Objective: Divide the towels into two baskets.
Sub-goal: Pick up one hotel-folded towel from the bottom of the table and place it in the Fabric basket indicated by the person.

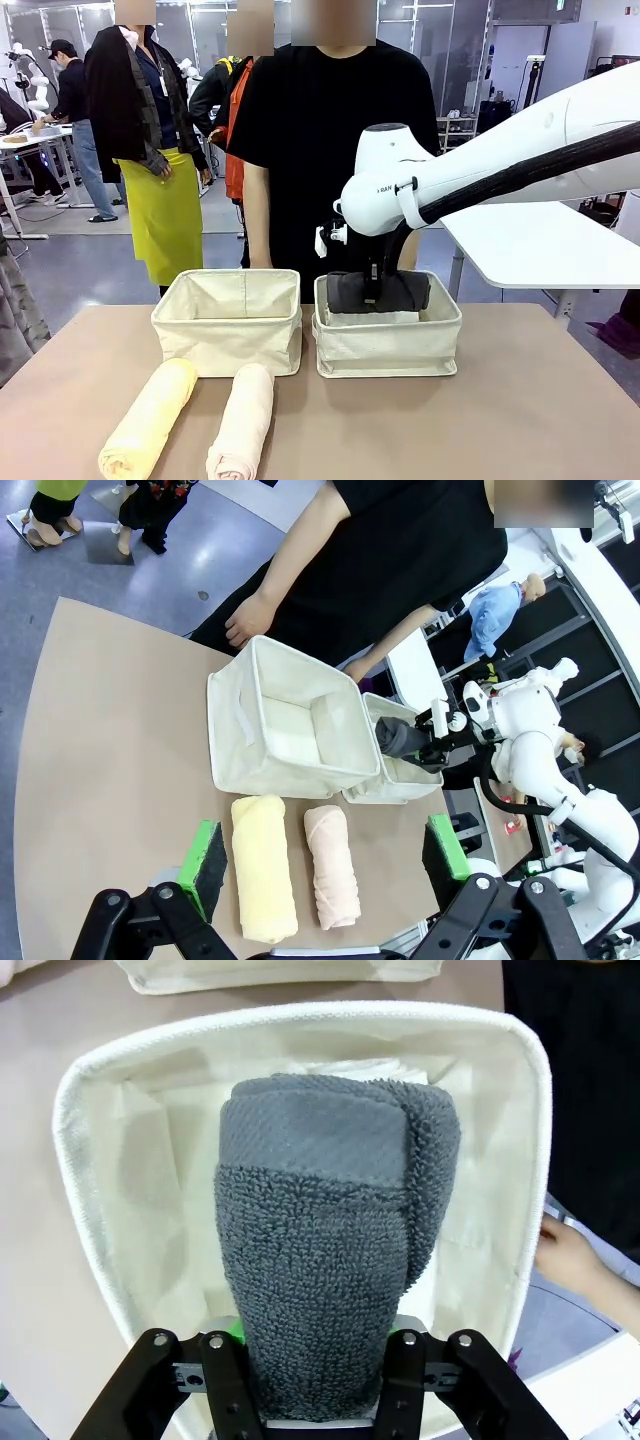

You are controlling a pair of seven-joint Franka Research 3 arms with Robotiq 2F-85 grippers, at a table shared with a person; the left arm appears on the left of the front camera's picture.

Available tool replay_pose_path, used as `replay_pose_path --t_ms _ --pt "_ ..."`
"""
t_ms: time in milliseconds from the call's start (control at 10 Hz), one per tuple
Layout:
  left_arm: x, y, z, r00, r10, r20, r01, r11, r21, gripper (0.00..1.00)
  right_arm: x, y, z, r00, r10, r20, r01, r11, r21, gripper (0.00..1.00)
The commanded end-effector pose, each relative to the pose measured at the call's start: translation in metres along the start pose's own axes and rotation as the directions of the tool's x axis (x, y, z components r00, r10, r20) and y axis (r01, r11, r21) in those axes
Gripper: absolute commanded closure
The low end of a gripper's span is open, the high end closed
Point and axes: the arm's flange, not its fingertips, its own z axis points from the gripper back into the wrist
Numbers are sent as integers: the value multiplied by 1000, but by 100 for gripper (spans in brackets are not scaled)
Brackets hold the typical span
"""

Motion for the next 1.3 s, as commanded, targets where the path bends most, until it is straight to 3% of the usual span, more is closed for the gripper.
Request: replay_pose_path --t_ms 0,200,800,900,1000,1200 --pt "3 -1 0 1000 0 12 0 1000 -17 0 4 -5 -1 1000 21 -18 -21 1000 15 31" --pt "3 -1 0 1000 0 12 0 1000 -17 0 2 -6 -6 1000 14 -13 -13 999 34 0" --pt "3 -1 0 1000 0 12 0 1000 -17 0 -3 -5 2 1000 -13 -18 14 999 47 0" --pt "3 -1 0 1000 0 12 0 1000 -17 0 -12 -8 0 993 -115 -36 116 993 19 0" --pt "3 -1 0 1000 0 12 0 1000 -17 0 1 -6 -2 1000 -6 -16 6 999 33 0" --pt "3 -1 0 1000 0 12 0 1000 -17 0 1 -6 -2 1000 -6 -16 6 999 33 0"
